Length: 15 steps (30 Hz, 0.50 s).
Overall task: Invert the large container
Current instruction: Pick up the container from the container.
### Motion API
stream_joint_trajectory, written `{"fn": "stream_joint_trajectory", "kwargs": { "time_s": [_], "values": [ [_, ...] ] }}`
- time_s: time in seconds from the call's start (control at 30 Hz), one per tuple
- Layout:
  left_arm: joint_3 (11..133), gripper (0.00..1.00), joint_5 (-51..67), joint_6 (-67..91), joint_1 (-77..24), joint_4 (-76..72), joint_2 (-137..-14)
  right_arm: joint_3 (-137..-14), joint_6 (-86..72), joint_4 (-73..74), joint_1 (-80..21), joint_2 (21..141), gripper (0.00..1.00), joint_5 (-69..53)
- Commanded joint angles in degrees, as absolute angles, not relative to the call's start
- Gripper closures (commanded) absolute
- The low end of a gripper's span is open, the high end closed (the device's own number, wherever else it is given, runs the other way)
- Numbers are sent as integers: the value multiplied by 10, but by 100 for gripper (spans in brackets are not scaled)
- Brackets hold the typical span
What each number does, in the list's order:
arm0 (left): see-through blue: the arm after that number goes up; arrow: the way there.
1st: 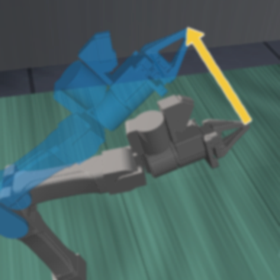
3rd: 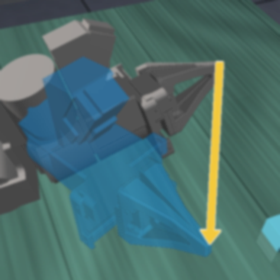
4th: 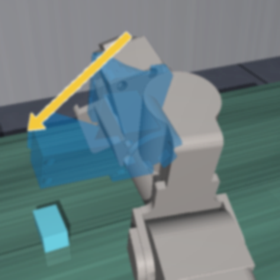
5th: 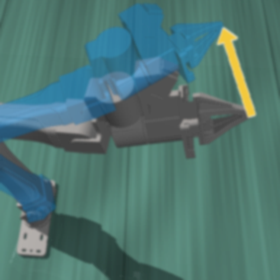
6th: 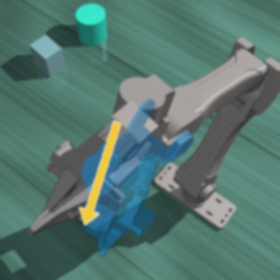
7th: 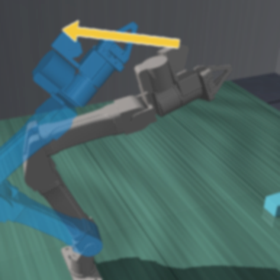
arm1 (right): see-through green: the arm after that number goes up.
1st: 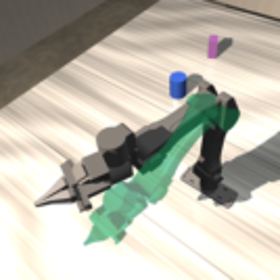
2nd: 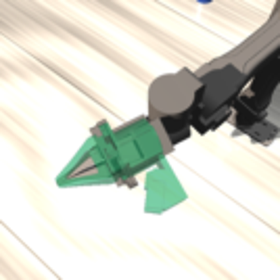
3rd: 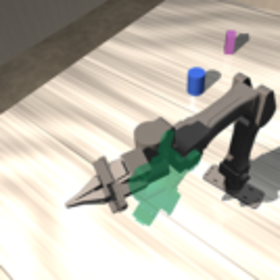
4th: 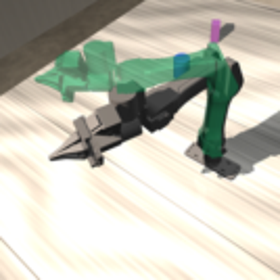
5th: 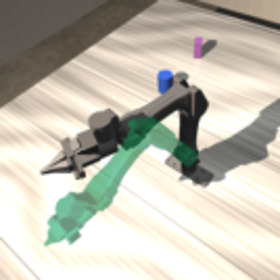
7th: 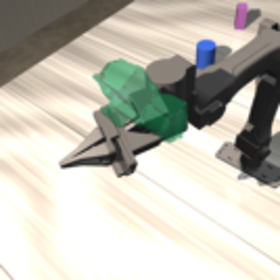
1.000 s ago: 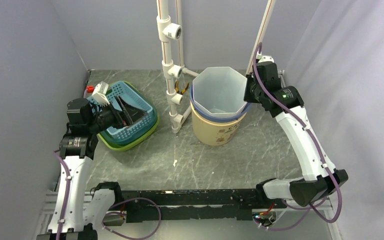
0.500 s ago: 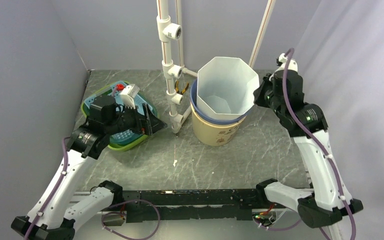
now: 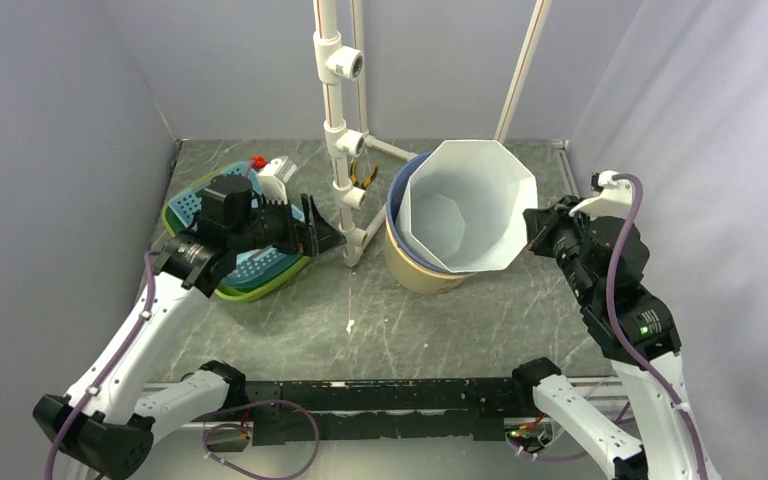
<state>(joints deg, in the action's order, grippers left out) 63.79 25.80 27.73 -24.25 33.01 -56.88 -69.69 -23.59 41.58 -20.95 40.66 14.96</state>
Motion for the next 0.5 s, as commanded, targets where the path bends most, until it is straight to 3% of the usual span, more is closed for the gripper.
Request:
{"fn": "stream_joint_trajectory", "kwargs": {
  "time_s": [0.0, 0.47],
  "values": [
    [667, 4, 305, 286, -246, 276, -586, -695, -249, 258, -212, 387, 100, 158],
    [637, 4, 301, 302, -247, 268, -568, -788, -252, 254, -212, 432, 100, 146]
  ]
}}
